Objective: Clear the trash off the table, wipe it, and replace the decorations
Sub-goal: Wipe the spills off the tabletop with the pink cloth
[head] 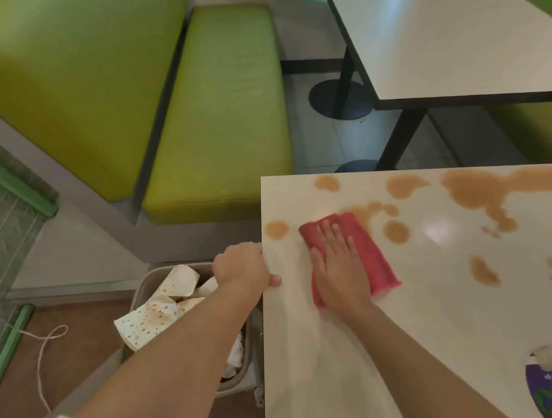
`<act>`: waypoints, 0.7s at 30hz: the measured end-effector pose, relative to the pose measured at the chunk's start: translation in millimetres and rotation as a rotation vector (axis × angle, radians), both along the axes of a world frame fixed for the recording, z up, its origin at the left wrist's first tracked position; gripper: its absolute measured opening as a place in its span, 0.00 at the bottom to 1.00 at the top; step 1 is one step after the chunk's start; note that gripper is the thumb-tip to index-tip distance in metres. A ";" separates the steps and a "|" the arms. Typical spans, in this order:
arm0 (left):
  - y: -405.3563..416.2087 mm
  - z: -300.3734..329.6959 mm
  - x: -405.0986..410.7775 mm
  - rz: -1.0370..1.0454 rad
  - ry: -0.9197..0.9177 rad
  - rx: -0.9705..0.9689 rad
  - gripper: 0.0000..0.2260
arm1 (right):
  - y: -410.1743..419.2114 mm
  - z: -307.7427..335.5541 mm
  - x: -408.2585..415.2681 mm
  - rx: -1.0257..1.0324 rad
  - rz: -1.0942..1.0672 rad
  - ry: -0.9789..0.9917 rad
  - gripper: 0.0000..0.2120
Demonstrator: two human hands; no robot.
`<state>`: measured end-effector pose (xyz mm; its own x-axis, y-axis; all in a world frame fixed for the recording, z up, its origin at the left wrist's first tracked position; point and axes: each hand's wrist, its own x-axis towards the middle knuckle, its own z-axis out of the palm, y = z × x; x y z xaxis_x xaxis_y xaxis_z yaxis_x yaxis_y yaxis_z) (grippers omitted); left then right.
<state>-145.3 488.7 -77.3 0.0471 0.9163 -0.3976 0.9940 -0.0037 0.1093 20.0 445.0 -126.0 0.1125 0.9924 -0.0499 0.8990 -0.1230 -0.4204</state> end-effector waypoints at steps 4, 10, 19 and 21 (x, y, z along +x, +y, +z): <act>0.0 -2.0 -0.1 -0.013 0.001 0.031 0.19 | 57.3 0.3 -2.7 -0.012 0.074 0.018 0.25; 1.7 -5.0 -2.2 0.011 -0.024 0.022 0.21 | 42.4 -2.5 12.8 -0.012 0.589 -0.098 0.23; 0.0 -4.5 -4.4 0.055 -0.063 0.042 0.20 | 55.9 -0.3 -2.6 -0.003 0.547 -0.057 0.29; -0.9 -5.4 -5.5 0.085 -0.095 0.041 0.20 | 49.2 -0.8 8.8 -0.015 0.609 -0.056 0.29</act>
